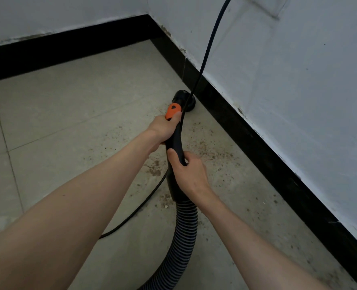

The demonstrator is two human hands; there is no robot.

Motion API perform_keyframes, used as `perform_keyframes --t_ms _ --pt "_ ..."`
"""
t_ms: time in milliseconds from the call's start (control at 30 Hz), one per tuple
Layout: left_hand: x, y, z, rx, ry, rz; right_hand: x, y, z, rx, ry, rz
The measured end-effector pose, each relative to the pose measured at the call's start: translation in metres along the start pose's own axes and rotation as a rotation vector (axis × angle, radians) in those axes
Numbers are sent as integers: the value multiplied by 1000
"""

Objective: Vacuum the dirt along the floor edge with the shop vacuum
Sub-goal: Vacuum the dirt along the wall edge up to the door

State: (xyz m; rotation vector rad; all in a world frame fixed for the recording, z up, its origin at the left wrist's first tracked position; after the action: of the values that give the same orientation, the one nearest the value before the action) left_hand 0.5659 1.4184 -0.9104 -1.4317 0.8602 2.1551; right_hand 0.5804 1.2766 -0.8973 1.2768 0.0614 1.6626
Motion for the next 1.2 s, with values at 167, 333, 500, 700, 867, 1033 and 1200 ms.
perform_keyframes --t_ms 167,333,500,700,867,1033,1200 --pt "2 6 11 -34 -55 -9 2 7 -6 33 -18 20" --pt "6 11 19 -54 -89 14 6 14 -9 56 -23 24" --pt "5 16 25 -93 -142 -3 4 18 -12 80 -25 21" --pt "7 24 35 -120 -197 -11 5 23 -18 135 -89 31" --pt "-5 20 31 -110 -171 -62 6 19 -20 152 -207 -20" --pt "-22 10 21 -120 -108 -119 12 9 -10 118 -312 -28" --pt "-14 6 -11 -4 180 -20 -5 -3 -2 146 -480 -155"
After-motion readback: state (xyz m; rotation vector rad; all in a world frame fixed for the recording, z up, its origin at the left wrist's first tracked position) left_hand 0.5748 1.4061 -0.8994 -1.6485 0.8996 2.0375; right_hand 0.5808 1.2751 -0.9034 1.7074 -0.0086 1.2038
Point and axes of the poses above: each hand's wrist, its own y-axis away from the middle knuckle, its own z-axis out of the back of the hand, x = y × z, the point moved 9 cm from there along -y, towards the middle knuckle, and after that the axes turned 15 degrees about -z, right-handed, at the moved point
